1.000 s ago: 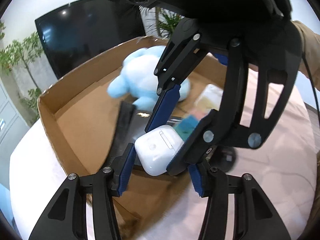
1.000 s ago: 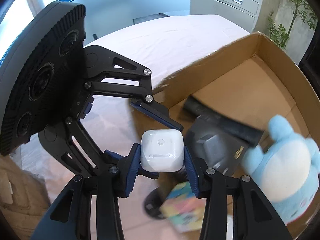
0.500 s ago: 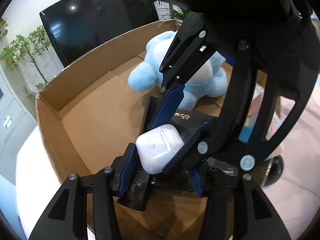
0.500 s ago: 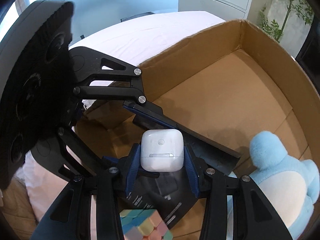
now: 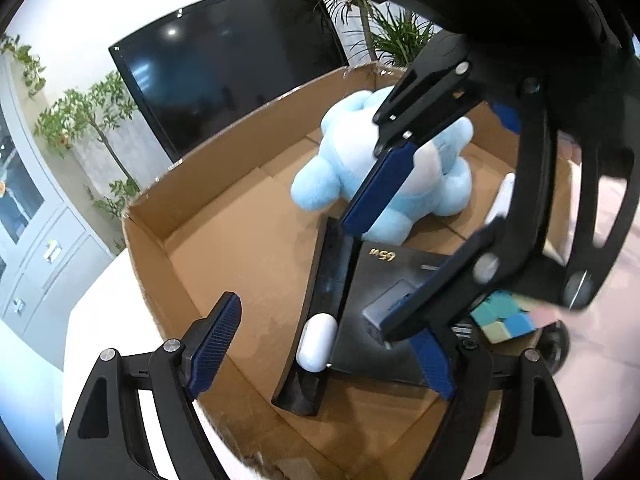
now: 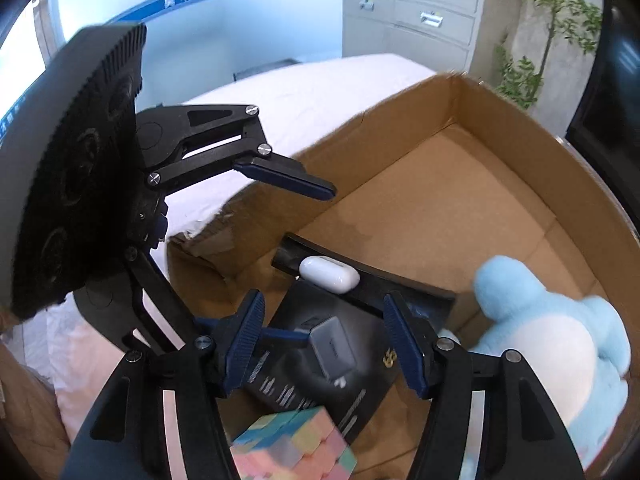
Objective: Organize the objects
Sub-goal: 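Withdraw both grippers from the box toward the black cat figure, then lower both grippers around the black cat figure and close them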
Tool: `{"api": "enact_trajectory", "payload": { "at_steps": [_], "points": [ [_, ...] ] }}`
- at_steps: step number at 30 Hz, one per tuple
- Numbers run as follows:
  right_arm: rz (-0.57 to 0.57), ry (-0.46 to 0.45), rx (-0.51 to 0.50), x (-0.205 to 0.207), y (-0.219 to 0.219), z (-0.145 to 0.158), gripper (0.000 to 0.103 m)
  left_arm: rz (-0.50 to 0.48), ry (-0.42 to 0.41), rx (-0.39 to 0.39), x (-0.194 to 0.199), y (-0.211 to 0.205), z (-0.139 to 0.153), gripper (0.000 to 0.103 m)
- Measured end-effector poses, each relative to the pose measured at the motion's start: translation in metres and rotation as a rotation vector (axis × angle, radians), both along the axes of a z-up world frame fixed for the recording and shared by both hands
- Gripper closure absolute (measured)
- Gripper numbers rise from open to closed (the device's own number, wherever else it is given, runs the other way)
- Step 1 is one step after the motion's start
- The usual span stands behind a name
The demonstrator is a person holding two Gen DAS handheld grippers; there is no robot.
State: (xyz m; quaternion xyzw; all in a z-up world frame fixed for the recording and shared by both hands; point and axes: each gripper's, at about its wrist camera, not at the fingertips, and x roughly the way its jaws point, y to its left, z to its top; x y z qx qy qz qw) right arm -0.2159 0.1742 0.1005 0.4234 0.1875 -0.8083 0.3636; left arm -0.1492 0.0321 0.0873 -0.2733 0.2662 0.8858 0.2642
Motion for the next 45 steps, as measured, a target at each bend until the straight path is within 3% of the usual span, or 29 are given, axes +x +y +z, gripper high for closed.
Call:
{"api": "enact_trajectory", "payload": {
  "at_steps": [2, 8, 13, 17, 21, 28, 39, 45],
  "points": [
    [-0.003, 0.020, -0.011, 0.008, 0.001, 0.004, 0.042, -0.001, 0.012, -0.004, 0.010, 0.000, 0.004, 0.022],
    [0.000, 0.082, -0.084, 0.080, 0.019, 0.014, 0.041, -0.026, 0.060, 0.013, 0.066, -0.001, 0.015, 0.021],
    [0.011, 0.063, -0.077, 0.122, 0.025, -0.030, 0.040, -0.172, -0.013, -0.010, 0.127, 0.016, -0.014, 0.020],
    [-0.012, -0.014, -0.094, 0.130, 0.029, -0.069, 0.040, -0.224, -0.063, -0.068, 0.148, 0.037, -0.050, 0.020],
    [-0.077, -0.072, -0.148, 0.125, 0.041, -0.088, 0.040, -0.202, -0.124, -0.061, 0.138, 0.045, -0.074, 0.020],
    [-0.129, -0.115, -0.159, 0.113, 0.046, -0.111, 0.040, -0.189, -0.219, 0.008, 0.108, 0.045, -0.087, 0.020],
    [-0.163, -0.129, -0.158, 0.099, 0.050, -0.125, 0.039, -0.235, -0.220, -0.018, 0.111, 0.062, -0.098, 0.020],
    [-0.163, -0.122, -0.132, 0.097, 0.047, -0.129, 0.037, -0.245, -0.276, 0.046, 0.101, 0.061, -0.102, 0.020]
  ]
}}
